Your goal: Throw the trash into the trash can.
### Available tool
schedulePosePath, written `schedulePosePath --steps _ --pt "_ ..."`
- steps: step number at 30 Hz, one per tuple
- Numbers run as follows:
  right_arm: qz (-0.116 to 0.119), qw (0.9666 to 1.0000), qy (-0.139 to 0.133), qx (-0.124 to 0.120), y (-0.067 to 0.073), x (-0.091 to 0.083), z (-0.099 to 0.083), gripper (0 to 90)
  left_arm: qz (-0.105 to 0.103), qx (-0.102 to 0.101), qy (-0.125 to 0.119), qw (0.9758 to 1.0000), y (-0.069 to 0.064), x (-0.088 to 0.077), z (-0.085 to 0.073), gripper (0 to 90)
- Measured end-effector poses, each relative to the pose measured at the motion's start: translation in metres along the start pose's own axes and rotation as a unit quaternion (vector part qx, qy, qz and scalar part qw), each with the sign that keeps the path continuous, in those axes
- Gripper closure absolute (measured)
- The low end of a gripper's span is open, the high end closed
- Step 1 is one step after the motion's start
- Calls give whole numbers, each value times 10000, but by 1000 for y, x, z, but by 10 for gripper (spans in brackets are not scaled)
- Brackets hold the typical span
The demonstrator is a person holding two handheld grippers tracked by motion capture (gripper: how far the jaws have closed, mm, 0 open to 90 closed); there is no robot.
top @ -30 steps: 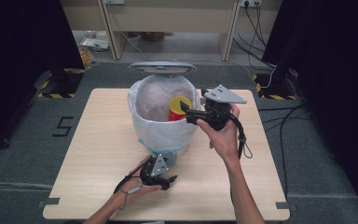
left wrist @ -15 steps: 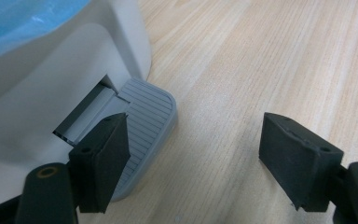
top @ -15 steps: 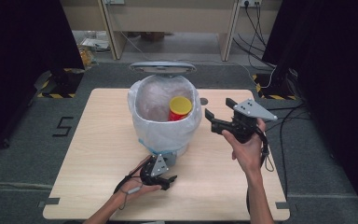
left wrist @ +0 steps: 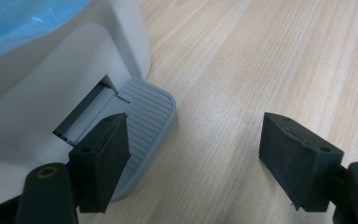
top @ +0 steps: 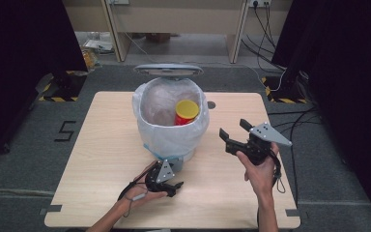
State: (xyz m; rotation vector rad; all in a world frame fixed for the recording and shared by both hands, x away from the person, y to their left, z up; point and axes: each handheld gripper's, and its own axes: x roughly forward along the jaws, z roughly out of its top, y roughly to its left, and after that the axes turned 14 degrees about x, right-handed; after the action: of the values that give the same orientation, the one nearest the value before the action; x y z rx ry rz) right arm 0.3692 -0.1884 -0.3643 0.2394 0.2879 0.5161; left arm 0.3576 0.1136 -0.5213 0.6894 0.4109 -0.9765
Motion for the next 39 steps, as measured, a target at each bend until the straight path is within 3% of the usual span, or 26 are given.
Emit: schedulePosePath --steps 3,5,7,25,28,33,39 --pt "-73 9999 61 73 -4 1 -12 197 -2 -1 1 10000 0 0 0 236" --pt "-165 9997 162 -77 -5 2 -15 197 -2 0 2 10000 0 0 0 236" --pt "-288 9995 91 -135 -5 1 -16 197 0 1 0 10000 0 0 0 236" --pt "-367 9987 324 -142 -14 4 -47 192 -7 4 -3 10000 0 0 0 237" --pt "-433 9981 373 -229 -17 4 -54 191 -5 24 11 10000 0 0 0 236" --pt "-485 9972 550 -152 -22 5 -65 188 -11 9 12 10000 0 0 0 236" --pt "-558 9952 764 -246 -26 9 -80 185 -21 -2 14 10000 0 0 0 236"
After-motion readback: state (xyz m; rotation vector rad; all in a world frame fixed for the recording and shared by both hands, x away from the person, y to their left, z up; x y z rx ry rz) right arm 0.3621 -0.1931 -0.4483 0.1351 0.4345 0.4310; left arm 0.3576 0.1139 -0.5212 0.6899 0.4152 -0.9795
